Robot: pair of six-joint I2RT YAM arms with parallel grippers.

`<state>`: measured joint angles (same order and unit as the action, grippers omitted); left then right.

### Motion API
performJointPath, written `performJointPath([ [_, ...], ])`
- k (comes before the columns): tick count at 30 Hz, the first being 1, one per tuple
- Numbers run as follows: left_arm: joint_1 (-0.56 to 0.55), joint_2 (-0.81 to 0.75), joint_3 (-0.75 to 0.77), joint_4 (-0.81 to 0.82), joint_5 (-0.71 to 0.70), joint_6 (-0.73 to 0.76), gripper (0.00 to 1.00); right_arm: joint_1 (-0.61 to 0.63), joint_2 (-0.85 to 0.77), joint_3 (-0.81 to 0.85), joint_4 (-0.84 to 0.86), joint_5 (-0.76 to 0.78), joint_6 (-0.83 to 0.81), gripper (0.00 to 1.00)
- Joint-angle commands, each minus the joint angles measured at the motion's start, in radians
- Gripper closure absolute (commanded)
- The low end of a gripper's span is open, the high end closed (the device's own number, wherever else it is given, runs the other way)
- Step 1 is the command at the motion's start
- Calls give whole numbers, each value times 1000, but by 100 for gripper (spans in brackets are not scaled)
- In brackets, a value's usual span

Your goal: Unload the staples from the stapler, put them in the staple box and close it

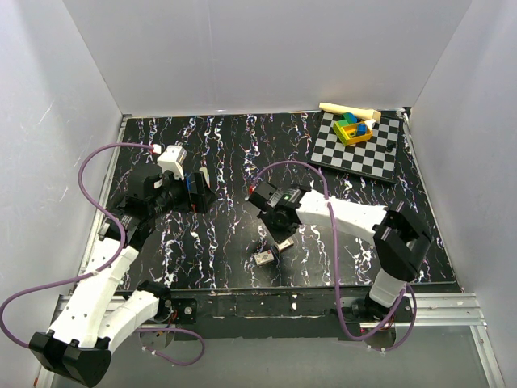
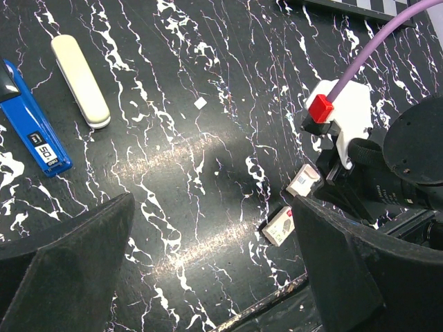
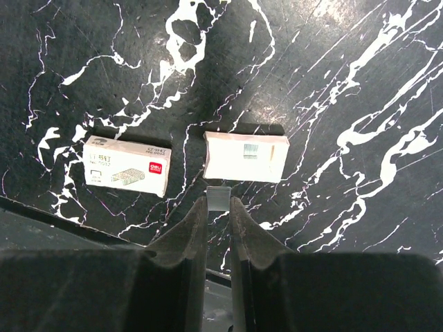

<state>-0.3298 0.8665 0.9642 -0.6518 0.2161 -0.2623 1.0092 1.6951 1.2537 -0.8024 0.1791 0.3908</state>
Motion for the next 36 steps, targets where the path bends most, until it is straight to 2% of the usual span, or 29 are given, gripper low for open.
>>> performJointPath([
  [1,-3,-12,24,-8,-11,6,2,3,24,21,28,-3,11,79],
  [36,-3,3,16,-5,-12,9,2,-14,101,0,49,34,19,79],
])
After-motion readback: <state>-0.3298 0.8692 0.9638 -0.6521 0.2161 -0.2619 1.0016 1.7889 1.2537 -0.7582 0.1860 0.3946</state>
